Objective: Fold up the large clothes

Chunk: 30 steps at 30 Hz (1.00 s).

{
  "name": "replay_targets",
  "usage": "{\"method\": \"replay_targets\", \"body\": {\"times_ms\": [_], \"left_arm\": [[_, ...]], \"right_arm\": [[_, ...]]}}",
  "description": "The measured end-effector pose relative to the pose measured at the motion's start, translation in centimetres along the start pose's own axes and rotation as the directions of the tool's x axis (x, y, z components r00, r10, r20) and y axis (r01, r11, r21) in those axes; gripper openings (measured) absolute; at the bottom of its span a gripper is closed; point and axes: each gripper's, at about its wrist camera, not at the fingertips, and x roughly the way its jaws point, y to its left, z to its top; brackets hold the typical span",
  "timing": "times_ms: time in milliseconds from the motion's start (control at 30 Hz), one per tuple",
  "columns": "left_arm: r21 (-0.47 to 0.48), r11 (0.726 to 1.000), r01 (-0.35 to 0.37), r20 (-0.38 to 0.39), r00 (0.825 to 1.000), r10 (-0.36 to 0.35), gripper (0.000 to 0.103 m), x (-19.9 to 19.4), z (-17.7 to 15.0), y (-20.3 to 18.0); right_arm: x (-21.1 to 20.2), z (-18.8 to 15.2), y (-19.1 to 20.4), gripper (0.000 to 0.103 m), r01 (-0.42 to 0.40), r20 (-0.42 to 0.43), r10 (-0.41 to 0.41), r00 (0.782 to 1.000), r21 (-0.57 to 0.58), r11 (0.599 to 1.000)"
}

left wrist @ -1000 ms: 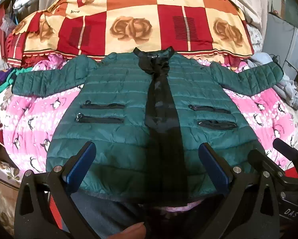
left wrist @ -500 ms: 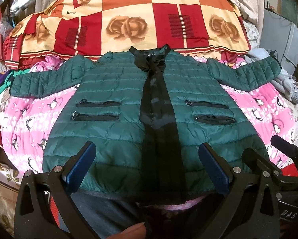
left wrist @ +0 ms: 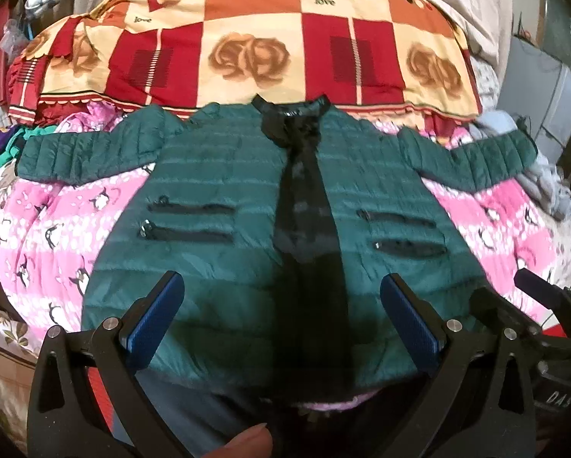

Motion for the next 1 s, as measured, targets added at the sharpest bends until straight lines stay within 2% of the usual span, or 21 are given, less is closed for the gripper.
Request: {"method": "replay_targets", "body": {"times_ms": [133,233,400,567,833,1000], "left_arm": [[-0.047,0.999,0.003,0.03,1.0,-0.002,0.103,-0.1,1.7,1.7],[-0.053,0.999,0.009,0.001,1.0,-0.009,0.103,0.2,2.5,2.3],[-0.028,0.999,-0.021,-0.014,1.0,0.02,0.103,0.5,2.7,2.6],[0.051,0.998,-0.046,0.028,0.999,0.044,0.103,0.0,2.6,1.6],[0.088,0.996,0.004,0.019,1.0,-0.006,0.103,0.7,2.8,0.9],[0.113,0.993,-0.022,-0.01,1.0,0.023,0.103,1.4,2.5,0.3]], "right_arm": [[0.0,2.3,0.1,0.099,0.037,-0.005,-0.037,0.999,0.014,0.999],[0.2,3.6,0.4,0.099,0.066,-0.007,-0.066,0.998,0.03,0.997],[0.4,4.6,1.0,0.099,0.084,-0.002,-0.084,0.996,0.032,0.996],[0.7,4.8,1.3,0.099,0.104,0.007,-0.104,0.995,0.008,0.995],[1.5,5.0,0.8,0.099,0.125,0.004,-0.125,0.992,-0.01,0.992],[2.2,5.1,0.7,0.099,0.127,-0.006,-0.127,0.992,-0.024,0.992]]}}
